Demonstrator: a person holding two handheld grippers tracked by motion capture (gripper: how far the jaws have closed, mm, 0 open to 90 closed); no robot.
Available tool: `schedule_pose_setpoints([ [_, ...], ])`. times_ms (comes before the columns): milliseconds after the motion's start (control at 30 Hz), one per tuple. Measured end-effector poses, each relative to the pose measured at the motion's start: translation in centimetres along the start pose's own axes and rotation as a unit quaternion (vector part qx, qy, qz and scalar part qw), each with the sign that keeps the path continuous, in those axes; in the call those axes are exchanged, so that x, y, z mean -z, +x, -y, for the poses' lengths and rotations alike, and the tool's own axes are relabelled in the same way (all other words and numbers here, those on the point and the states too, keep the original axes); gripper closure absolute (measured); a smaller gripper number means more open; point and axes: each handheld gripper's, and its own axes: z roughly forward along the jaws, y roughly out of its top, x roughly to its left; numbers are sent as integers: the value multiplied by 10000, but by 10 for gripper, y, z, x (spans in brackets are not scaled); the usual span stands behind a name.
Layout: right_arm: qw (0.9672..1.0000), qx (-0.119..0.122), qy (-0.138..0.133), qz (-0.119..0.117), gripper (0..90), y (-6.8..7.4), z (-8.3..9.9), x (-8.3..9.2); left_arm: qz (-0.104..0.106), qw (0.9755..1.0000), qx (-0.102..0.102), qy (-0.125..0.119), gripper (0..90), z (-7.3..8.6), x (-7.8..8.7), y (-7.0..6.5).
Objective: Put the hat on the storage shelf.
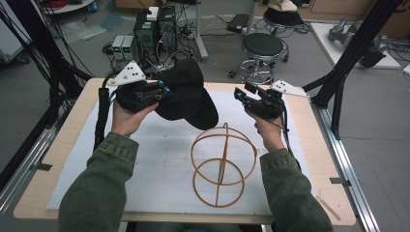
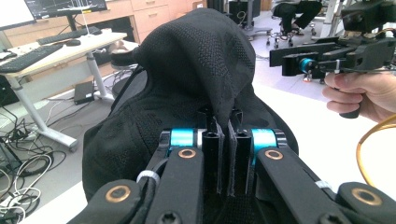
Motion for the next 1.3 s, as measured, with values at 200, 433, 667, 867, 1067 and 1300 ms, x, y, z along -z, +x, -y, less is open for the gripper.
schedule_pose_setpoints([
  [200,9974,-83,102,713,98,-2,12,9,6,10000,-42,-40,868,0,7,-1],
  [433,9952,55,277,942,6,3,12,15,-2,10000,-68,-41,868,2,16,-2],
  [667,9929,101,79,1181,6,4,24,33,-65,10000,-29,-15,868,6,27,-3],
  [867,9887,111,14,1497,6,5,31,49,-86,10000,11,12,867,14,34,-7],
  [1067,9833,146,323,1783,6,7,33,63,-133,9999,93,-15,867,23,41,-11],
  [1300,9818,285,200,1869,6,21,34,83,-132,9998,111,31,867,32,54,-14],
])
